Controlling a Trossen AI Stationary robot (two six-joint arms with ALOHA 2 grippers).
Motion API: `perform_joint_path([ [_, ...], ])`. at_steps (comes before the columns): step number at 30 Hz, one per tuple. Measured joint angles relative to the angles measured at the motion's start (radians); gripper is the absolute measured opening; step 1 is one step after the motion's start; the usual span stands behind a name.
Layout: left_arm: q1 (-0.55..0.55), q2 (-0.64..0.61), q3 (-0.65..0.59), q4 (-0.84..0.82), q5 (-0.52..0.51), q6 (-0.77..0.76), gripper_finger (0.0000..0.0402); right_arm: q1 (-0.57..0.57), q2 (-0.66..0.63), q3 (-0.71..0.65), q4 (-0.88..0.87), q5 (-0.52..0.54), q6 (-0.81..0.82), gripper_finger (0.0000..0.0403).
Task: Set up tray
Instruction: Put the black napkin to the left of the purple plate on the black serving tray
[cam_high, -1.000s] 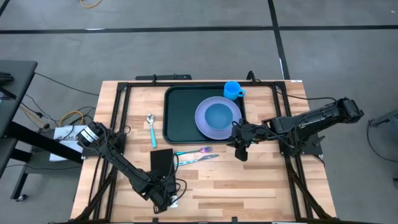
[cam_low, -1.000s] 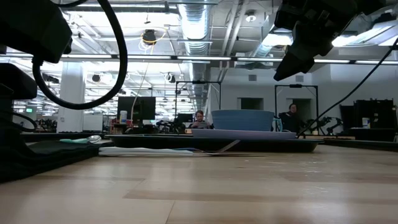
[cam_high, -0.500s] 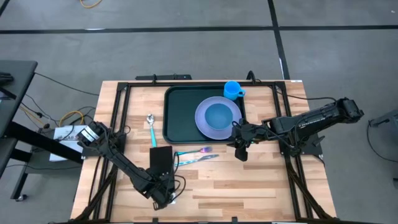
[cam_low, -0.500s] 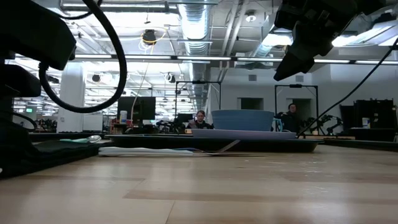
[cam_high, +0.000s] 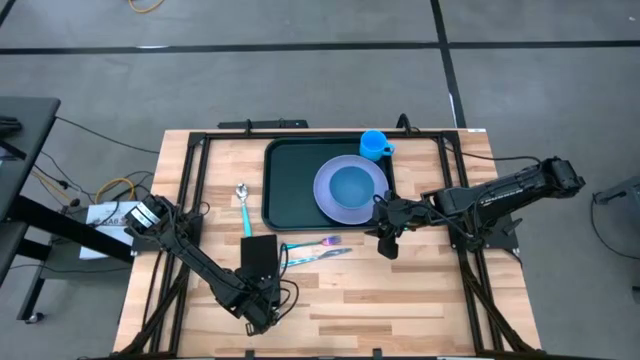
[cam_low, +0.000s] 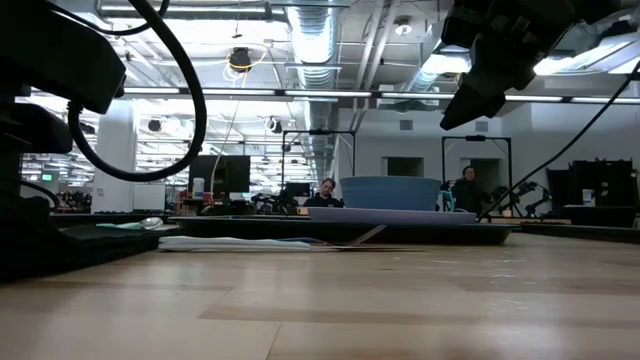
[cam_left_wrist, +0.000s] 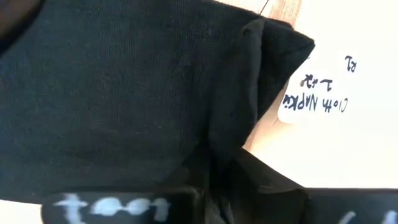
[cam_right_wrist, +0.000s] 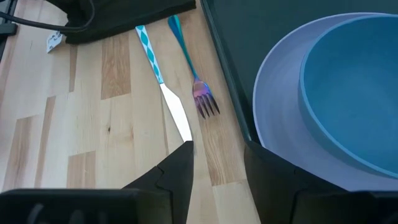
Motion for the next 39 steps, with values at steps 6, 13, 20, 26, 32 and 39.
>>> perform_joint_path([
  [6, 0.0, 0.0, 0.0, 0.011, -0.002, -0.007, 0.0013, 0.0, 0.0, 0.0, 0.0, 0.0, 0.0, 0.0133],
  [13, -0.002, 0.0, -0.002, 0.017, 0.0, -0.043, 0.0031, 0.0, 0.0, 0.0, 0.0, 0.0, 0.0, 0.0134],
  [20, -0.004, 0.007, 0.043, -0.036, -0.005, -0.013, 0.0008, 0.0, 0.0, 0.0, 0.0, 0.0, -0.013, 0.0133],
  [26, -0.002, 0.016, 0.154, -0.166, -0.033, 0.041, 0.0004, 0.0, 0.0, 0.0, 0.0, 0.0, -0.016, 0.0134],
  [32, -0.002, 0.014, 0.272, -0.315, -0.053, 0.062, 0.0002, 0.0, 0.0, 0.0, 0.0, 0.0, -0.016, 0.0134],
  [39, -0.001, 0.012, 0.43, -0.552, -0.111, 0.055, 0.0001, 0.0, 0.0, 0.0, 0.0, 0.0, -0.016, 0.0133],
])
